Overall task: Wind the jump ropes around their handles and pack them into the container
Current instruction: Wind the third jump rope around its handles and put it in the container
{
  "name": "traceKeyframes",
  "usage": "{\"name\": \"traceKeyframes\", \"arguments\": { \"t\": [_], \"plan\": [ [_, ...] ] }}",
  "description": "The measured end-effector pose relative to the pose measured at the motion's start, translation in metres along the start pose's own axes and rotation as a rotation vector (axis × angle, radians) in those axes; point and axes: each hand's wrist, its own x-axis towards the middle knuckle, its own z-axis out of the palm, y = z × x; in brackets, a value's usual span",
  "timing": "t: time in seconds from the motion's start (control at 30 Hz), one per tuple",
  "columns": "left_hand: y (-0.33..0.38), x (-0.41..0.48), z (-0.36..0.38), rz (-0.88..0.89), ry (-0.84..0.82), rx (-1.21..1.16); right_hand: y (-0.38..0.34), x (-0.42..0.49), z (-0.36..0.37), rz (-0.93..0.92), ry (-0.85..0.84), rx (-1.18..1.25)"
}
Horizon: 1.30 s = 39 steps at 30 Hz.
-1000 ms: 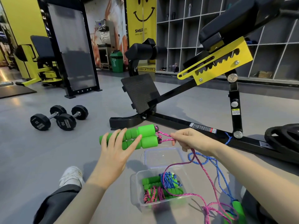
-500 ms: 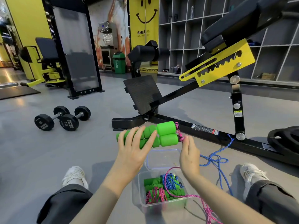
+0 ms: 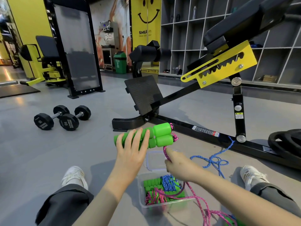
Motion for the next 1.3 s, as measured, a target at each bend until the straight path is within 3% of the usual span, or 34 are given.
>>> {"name": "traceKeyframes", "arguments": {
  "t": [0.3, 0.6, 0.8, 0.93, 1.07, 1.3],
  "plan": [
    [-0.002, -0.003, 0.001, 0.054, 0.043, -0.010, -0.005, -0.023, -0.060, -0.139, -0.261, -0.167],
    [-0.004, 0.001, -0.004, 0.050, 0.091, -0.046, -0.008, -0.023, -0.081, -0.298, -0.075, -0.179],
    [0.009, 0.007, -0.010, 0.115, 0.142, -0.073, -0.012, -0.015, -0.095, -0.413, 0.249, -0.197],
    [0.015, 0.015, -0.020, 0.148, 0.164, -0.128, -0.014, -0.010, -0.111, -0.534, 0.330, -0.172],
    [0.020, 0.021, -0.028, 0.175, 0.175, -0.180, -0.020, -0.010, -0.126, -0.541, 0.278, 0.005],
    [0.033, 0.028, -0.032, 0.124, 0.232, -0.262, 0.016, 0.019, -0.109, -0.262, 0.076, 0.842]
  ]
}}
